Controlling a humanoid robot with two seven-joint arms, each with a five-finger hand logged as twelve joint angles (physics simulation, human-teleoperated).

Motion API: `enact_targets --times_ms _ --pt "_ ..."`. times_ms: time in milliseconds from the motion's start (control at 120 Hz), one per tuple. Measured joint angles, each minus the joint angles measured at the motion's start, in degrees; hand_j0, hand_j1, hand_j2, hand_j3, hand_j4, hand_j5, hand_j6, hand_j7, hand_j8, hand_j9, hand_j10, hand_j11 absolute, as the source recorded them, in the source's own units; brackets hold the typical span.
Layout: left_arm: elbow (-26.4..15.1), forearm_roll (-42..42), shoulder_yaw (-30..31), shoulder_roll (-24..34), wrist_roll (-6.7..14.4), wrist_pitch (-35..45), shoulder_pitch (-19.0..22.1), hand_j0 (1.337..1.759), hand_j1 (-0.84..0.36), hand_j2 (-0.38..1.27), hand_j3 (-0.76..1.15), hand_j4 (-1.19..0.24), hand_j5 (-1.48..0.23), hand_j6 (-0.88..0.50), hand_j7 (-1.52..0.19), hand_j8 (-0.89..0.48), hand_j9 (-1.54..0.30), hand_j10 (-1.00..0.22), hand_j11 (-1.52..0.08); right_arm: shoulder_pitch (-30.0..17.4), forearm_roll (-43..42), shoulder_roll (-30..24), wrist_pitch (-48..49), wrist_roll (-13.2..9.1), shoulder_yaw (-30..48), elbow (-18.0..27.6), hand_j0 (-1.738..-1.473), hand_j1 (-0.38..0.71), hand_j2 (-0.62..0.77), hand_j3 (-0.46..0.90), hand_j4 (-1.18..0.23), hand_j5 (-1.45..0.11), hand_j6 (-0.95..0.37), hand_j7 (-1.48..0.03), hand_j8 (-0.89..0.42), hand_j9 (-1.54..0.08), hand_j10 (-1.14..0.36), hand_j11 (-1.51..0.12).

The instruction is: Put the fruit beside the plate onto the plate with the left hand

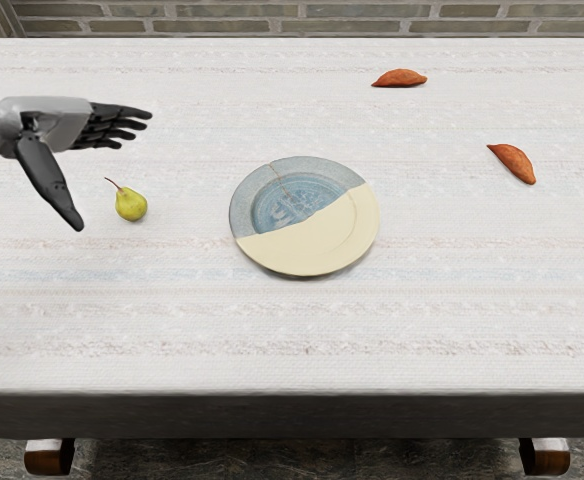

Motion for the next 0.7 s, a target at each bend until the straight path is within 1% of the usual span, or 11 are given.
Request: enact_targets --times_ms 117,142,167,208,283,308,350,400,517,617,700 --pt "-0.1 0.2 0.0 -0.1 0.0 0.0 -0.3 1.658 0.33 0.00 0.00 -0.02 -0.02 -0.02 -0.02 -0.02 -0.02 -0.02 -0.02 0.0 0.0 0.0 0.0 0.0 0.0 0.0 -1.658 -0.35 0.00 0.00 0.00 0.00 0.00 0.00 0.00 0.00 0.00 0.00" --pt "-0.1 0.2 -0.1 -0.4 0.4 0.0 -0.6 1.658 0.33 0.00 0.00 -0.02 -0.02 -0.02 -0.02 -0.02 -0.02 -0.02 -0.02 0.0 0.0 0.0 0.0 0.0 -0.1 0.0 -1.658 -0.35 0.00 0.00 0.00 0.00 0.00 0.00 0.00 0.00 0.00 0.00" --pt "-0.1 0.3 -0.3 -0.6 1.6 0.0 -0.9 1.658 0.33 0.00 0.00 -0.02 -0.02 -0.02 -0.02 -0.02 -0.02 -0.02 -0.02 0.0 0.0 0.0 0.0 0.0 -0.1 0.0 -1.658 -0.35 0.00 0.00 0.00 0.00 0.00 0.00 0.00 0.00 0.00 0.00" --pt "-0.1 0.3 -0.4 -1.3 5.4 0.0 -2.2 1.658 0.33 0.00 0.00 -0.02 -0.02 -0.02 -0.02 -0.02 -0.02 -0.02 -0.02 0.0 0.0 0.0 0.0 0.0 -0.1 0.0 -1.658 -0.35 0.00 0.00 0.00 0.00 0.00 0.00 0.00 0.00 0.00 0.00" --pt "0.0 1.2 -0.4 -6.6 15.1 0.0 -2.9 1.658 0.33 0.00 0.00 -0.02 -0.02 -0.02 -0.02 -0.02 -0.02 -0.02 -0.02 0.0 -0.1 0.0 0.0 0.0 -0.2 0.0 -1.658 -0.35 0.00 0.00 0.00 0.00 0.00 0.00 0.00 0.00 0.00 0.00" --pt "-0.1 2.7 -0.4 -8.2 17.7 0.0 -2.9 1.658 0.33 0.00 0.00 -0.02 -0.02 -0.02 -0.02 -0.02 -0.02 -0.02 -0.02 0.0 -0.1 0.0 0.0 0.0 -0.2 0.0 -1.658 -0.35 0.00 0.00 0.00 0.00 0.00 0.00 0.00 0.00 0.00 0.00" --pt "-0.1 6.2 -0.3 -10.6 20.9 1.1 -2.9 1.658 0.33 0.00 0.00 -0.02 -0.02 -0.02 -0.02 -0.02 -0.02 -0.02 -0.02 -0.1 -0.1 0.0 0.0 0.0 -0.2 0.0 -1.658 -0.35 0.00 0.00 0.00 0.00 0.00 0.00 0.00 0.00 0.00 0.00" --pt "-0.2 9.1 -0.3 -11.6 23.4 2.9 -3.7 1.658 0.33 0.00 0.00 -0.02 -0.02 -0.02 -0.02 -0.02 -0.02 -0.02 -0.02 -0.2 -0.1 0.0 0.0 0.0 -0.3 0.0 -1.658 -0.35 0.00 0.00 0.00 0.00 0.00 0.00 0.00 0.00 0.00 0.00" --pt "-0.7 16.4 -0.1 -14.2 26.1 9.2 -4.2 1.658 0.33 0.00 0.00 -0.02 -0.02 -0.02 -0.02 -0.02 -0.02 -0.02 -0.02 -0.3 -0.1 0.0 0.0 0.0 -0.3 0.0 -1.658 -0.35 0.00 0.00 0.00 0.00 0.00 0.00 0.00 0.00 0.00 0.00" --pt "-1.2 23.5 0.3 -18.3 26.9 16.0 -2.2 1.658 0.33 0.00 0.00 -0.02 -0.02 -0.02 -0.02 -0.02 -0.02 -0.02 -0.02 -0.4 -0.1 0.0 0.0 0.0 -0.3 0.0 -1.658 -0.35 0.00 0.00 0.00 0.00 0.00 0.00 0.00 0.00 0.00 0.00" --pt "-1.3 28.2 1.8 -19.6 27.2 20.1 -2.2 1.658 0.33 0.00 0.00 -0.02 -0.02 -0.02 -0.02 -0.02 -0.02 -0.02 -0.02 -0.4 -0.1 0.0 0.0 0.0 -0.3 0.0 -1.658 -0.35 0.00 0.00 0.00 0.00 0.00 0.00 0.00 0.00 0.00 0.00"
